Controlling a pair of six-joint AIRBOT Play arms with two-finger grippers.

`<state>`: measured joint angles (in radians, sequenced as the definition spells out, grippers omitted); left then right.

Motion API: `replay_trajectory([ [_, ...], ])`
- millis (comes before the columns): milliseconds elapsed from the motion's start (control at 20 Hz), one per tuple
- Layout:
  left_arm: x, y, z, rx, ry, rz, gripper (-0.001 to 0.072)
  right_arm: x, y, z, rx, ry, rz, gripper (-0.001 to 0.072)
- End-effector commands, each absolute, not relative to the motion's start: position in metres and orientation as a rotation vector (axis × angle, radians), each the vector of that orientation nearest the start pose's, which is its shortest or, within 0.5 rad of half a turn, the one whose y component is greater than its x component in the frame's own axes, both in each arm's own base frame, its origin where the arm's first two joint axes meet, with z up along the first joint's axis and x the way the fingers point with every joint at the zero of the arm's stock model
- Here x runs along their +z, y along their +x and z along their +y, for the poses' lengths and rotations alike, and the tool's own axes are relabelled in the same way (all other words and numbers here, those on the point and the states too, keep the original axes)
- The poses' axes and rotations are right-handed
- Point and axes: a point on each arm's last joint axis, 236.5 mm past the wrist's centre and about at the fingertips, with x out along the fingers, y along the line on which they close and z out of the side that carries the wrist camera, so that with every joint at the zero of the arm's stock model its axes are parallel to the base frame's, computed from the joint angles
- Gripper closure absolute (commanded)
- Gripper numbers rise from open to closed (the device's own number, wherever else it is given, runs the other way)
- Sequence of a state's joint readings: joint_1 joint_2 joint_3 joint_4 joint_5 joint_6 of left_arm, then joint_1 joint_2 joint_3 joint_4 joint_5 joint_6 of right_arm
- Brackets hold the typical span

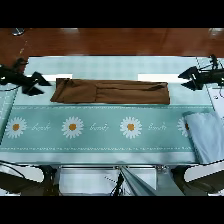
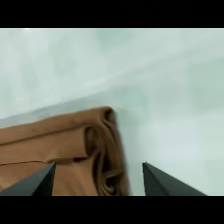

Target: Fold the shirts.

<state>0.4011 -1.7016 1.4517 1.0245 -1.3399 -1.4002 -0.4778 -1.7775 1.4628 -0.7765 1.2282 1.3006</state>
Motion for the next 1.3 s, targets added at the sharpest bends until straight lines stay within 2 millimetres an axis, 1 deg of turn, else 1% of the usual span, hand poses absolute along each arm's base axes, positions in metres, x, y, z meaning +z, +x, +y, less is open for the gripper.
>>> replay_trajectory([
  [0,-0.027,0.422,0.082,0.005,-0.622,1.184,0.0004,-0.059,0.449,-0.071,0.175,0.903,1.256,0.0085],
  [100,-0.011,0.426,0.058,-0.036,-0.640,1.030,0.0004,-0.073,0.446,-0.047,0.219,0.906,1.314,0.0085],
  [150,-0.005,0.424,0.045,-0.059,-0.645,0.991,0.0004,-0.078,0.447,-0.034,0.242,0.904,1.334,0.0084],
  [300,0.004,0.411,0.008,-0.133,-0.631,0.978,0.0004,-0.090,0.450,-0.007,0.275,0.870,1.368,0.0080],
  [400,0.012,0.411,-0.014,-0.184,-0.610,0.976,0.0004,-0.097,0.447,0.008,0.299,0.859,1.408,0.0080],
  [500,0.020,0.412,-0.041,-0.245,-0.624,0.973,0.0004,-0.102,0.442,0.023,0.325,0.853,1.446,0.0080],
  [550,0.022,0.412,-0.054,-0.274,-0.625,0.977,0.0004,-0.103,0.441,0.030,0.339,0.842,1.455,0.0095],
  [600,0.022,0.411,-0.068,-0.303,-0.618,0.986,0.0005,-0.101,0.442,0.039,0.364,0.834,1.454,0.0254],
  [650,0.021,0.408,-0.081,-0.332,-0.603,0.998,0.0008,-0.094,0.443,0.047,0.405,0.846,1.444,0.0544],
  [700,0.021,0.406,-0.093,-0.357,-0.589,1.008,0.0034,-0.080,0.445,0.056,0.468,0.864,1.423,0.0685],
  [750,0.022,0.403,-0.105,-0.383,-0.576,1.017,0.0314,-0.067,0.446,0.059,0.508,0.866,1.400,0.0686],
  [800,0.022,0.401,-0.116,-0.406,-0.565,1.024,0.0655,-0.052,0.446,0.055,0.512,0.852,1.376,0.0686],
  [850,0.025,0.400,-0.129,-0.433,-0.565,1.021,0.0682,-0.035,0.443,0.050,0.518,0.823,1.353,0.0686],
  [900,0.029,0.398,-0.144,-0.477,-0.548,1.007,0.0683,-0.016,0.435,0.047,0.523,0.768,1.344,0.0686],
  [1050,0.042,0.397,-0.207,-0.612,-0.453,0.961,0.0685,0.030,0.401,0.034,0.443,0.595,1.285,0.0686],
  [1100,0.046,0.402,-0.228,-0.634,-0.425,0.930,0.0685,0.048,0.387,0.033,0.415,0.553,1.244,0.0687],
  [1200,0.054,0.420,-0.271,-0.642,-0.382,0.823,0.0685,0.079,0.357,0.038,0.378,0.511,1.169,0.0686],
  [1250,0.056,0.424,-0.297,-0.666,-0.371,0.800,0.0685,0.093,0.343,0.041,0.360,0.502,1.132,0.0686],
])
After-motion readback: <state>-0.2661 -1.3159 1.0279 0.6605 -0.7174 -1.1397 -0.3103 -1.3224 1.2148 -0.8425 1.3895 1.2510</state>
